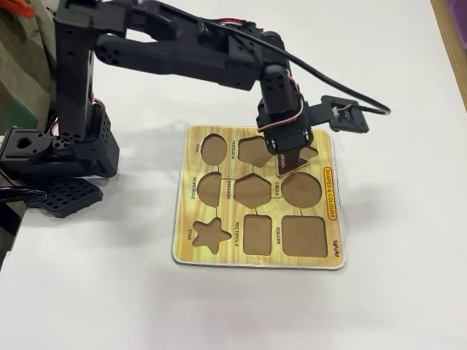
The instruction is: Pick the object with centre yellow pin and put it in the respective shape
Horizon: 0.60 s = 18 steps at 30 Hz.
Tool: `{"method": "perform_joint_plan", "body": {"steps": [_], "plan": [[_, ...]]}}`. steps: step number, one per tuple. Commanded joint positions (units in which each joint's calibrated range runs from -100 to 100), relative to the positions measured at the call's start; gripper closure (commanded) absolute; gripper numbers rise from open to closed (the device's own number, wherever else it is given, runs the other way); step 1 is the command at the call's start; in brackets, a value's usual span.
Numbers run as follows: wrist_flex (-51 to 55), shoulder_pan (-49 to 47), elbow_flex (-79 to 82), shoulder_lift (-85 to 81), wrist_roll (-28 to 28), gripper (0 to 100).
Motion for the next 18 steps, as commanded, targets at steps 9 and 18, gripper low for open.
{"method": "perform_joint_plan", "body": {"steps": [9, 18], "plan": [[-0.62, -4.13, -7.01, 0.49, -2.49, 96], [-0.71, -6.09, -6.12, 0.66, -2.49, 96]]}}
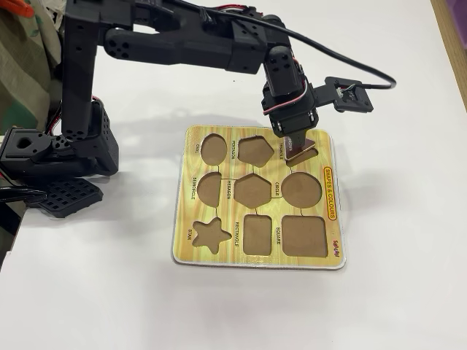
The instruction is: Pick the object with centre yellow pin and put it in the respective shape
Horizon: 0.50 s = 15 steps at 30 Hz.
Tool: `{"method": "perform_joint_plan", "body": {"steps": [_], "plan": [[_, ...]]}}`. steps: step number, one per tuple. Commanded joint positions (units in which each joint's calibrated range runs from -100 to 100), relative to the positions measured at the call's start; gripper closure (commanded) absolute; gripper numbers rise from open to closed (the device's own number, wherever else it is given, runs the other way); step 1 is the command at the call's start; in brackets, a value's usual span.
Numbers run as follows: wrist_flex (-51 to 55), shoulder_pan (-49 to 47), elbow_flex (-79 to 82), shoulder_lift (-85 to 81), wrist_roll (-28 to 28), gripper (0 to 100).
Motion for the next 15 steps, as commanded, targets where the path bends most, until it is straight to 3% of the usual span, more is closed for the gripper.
{"method": "perform_joint_plan", "body": {"steps": [1, 15], "plan": [[-0.71, -0.75, -2.52, -0.8, -0.09, 96], [-0.79, 0.71, -2.7, -0.8, 0.53, 96]]}}
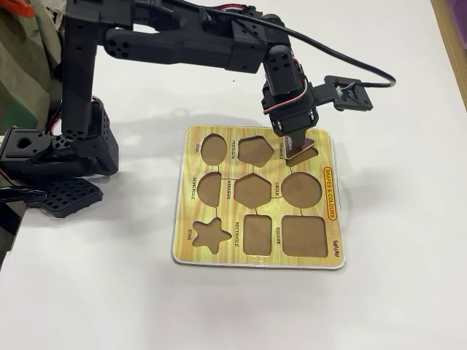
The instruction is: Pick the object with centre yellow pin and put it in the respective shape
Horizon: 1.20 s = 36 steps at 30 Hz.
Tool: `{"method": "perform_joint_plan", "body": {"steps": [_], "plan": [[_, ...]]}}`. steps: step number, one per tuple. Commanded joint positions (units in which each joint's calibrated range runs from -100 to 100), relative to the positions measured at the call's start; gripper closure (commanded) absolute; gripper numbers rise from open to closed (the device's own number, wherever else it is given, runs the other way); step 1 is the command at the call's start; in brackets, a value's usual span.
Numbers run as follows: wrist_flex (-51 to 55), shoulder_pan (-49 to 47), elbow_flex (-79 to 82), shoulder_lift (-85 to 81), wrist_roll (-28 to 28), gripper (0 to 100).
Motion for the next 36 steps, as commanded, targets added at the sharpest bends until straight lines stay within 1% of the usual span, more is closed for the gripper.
{"method": "perform_joint_plan", "body": {"steps": [1, 10, 14, 36], "plan": [[-0.79, 1.19, -2.61, -0.8, 0.12, 96], [-0.96, 2.56, -2.79, -0.72, 0.17, 96], [-4.25, 2.56, -2.25, -0.72, 0.22, 96], [-3.47, 2.17, -2.25, 1.71, 0.22, 96]]}}
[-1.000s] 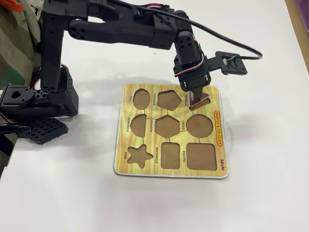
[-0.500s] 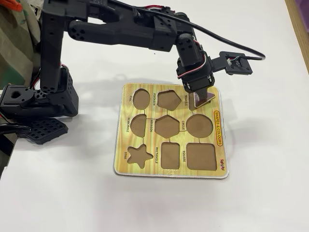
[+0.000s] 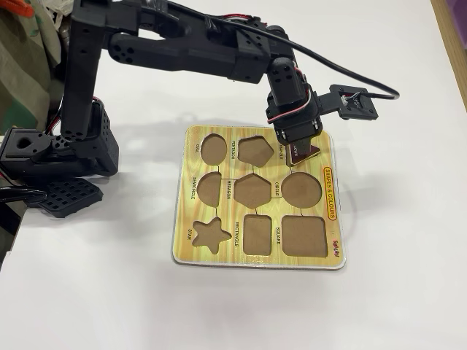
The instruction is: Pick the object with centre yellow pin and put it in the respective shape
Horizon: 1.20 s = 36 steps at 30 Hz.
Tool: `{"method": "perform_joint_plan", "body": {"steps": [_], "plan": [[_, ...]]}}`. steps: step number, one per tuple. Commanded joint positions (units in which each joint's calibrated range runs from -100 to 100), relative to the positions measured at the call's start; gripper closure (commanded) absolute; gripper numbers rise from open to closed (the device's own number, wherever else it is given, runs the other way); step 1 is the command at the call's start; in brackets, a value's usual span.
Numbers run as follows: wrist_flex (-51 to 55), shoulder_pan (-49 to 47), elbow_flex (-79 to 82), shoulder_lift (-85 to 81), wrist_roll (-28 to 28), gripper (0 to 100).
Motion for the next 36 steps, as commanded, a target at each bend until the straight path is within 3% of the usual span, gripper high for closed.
{"method": "perform_joint_plan", "body": {"steps": [1, 17, 21, 25, 36], "plan": [[0.21, 0.39, -2.16, -0.61, 0.12, 96], [0.21, 0.88, 1.98, -1.11, -0.56, 95], [0.21, 1.85, 3.15, -3.12, -0.51, 88], [0.13, 2.73, 6.65, -6.55, -0.56, 83], [-0.65, 3.51, 17.81, -26.05, -0.61, 84]]}}
